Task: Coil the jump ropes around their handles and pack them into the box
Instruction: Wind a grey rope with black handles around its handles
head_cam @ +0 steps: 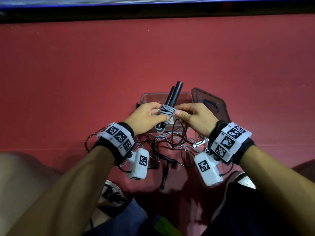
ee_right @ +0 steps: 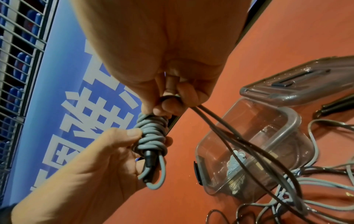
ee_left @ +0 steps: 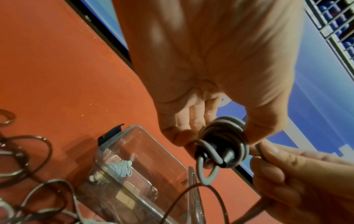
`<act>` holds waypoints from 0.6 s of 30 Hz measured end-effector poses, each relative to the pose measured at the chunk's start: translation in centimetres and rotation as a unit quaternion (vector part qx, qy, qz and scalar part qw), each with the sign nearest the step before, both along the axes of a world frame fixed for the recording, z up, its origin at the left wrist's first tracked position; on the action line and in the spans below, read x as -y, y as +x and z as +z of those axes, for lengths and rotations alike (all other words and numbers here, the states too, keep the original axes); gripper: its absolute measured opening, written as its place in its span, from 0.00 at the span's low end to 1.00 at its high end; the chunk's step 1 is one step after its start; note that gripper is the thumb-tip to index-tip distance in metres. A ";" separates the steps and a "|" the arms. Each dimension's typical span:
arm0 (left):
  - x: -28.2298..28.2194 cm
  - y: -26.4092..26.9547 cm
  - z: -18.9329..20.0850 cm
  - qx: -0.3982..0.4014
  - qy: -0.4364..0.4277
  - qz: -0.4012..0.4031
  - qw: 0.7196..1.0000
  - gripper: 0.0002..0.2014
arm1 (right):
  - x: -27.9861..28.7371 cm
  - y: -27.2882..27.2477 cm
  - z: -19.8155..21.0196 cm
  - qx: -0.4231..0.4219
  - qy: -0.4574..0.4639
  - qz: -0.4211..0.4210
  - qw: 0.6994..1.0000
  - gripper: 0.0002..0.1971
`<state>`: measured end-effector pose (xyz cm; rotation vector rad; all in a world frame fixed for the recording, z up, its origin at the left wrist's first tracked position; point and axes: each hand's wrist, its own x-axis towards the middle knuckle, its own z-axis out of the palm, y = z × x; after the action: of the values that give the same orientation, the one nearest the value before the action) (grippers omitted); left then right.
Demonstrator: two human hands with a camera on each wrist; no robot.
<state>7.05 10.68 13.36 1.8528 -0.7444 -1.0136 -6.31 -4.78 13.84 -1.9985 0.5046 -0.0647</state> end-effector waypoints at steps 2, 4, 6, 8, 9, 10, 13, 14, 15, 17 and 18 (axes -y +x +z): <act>0.0 -0.1 0.1 0.001 0.001 -0.018 1.000 0.14 | -0.1 0.0 -0.2 0.004 0.003 -0.019 1.000 0.08; 0.1 -0.4 -0.1 0.002 0.000 -0.030 1.000 0.24 | -0.2 0.1 -0.6 0.009 0.010 -0.033 0.999 0.07; 0.0 -0.6 -0.5 0.023 -0.003 -0.022 0.999 0.32 | -0.3 0.2 -0.9 0.008 -0.002 -0.035 0.999 0.08; 0.0 -0.5 -0.7 0.056 -0.011 -0.015 0.998 0.33 | -0.2 0.1 -0.9 0.011 -0.002 -0.026 1.000 0.09; 0.0 -0.4 -0.6 0.064 -0.017 -0.016 0.998 0.31 | -0.1 0.1 -0.8 0.016 0.002 -0.021 1.000 0.09; -0.1 -0.3 -0.5 0.067 -0.021 -0.017 0.997 0.29 | 0.0 0.0 -0.6 0.021 0.007 -0.016 1.000 0.09; -0.3 0.1 -0.3 0.052 -0.020 -0.009 0.998 0.26 | 0.2 -0.2 -0.1 0.024 0.015 0.007 1.000 0.12; -0.3 0.2 -0.2 0.047 -0.017 -0.007 0.999 0.25 | 0.2 -0.2 0.0 0.021 0.014 0.014 1.000 0.13; -0.4 0.3 0.0 0.048 -0.013 -0.009 0.999 0.23 | 0.3 -0.3 0.1 0.016 0.012 0.019 1.000 0.13; -0.4 0.2 0.2 0.063 -0.004 -0.014 0.998 0.21 | 0.5 -0.3 0.1 0.005 0.003 0.025 1.000 0.13; -0.4 0.1 0.2 0.070 -0.001 -0.014 0.997 0.19 | 0.5 -0.3 0.2 0.004 -0.004 0.025 1.000 0.13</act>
<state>7.20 11.07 13.58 1.9324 -0.8556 -0.9062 -6.62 -5.24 14.01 -2.0176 0.4502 -0.0439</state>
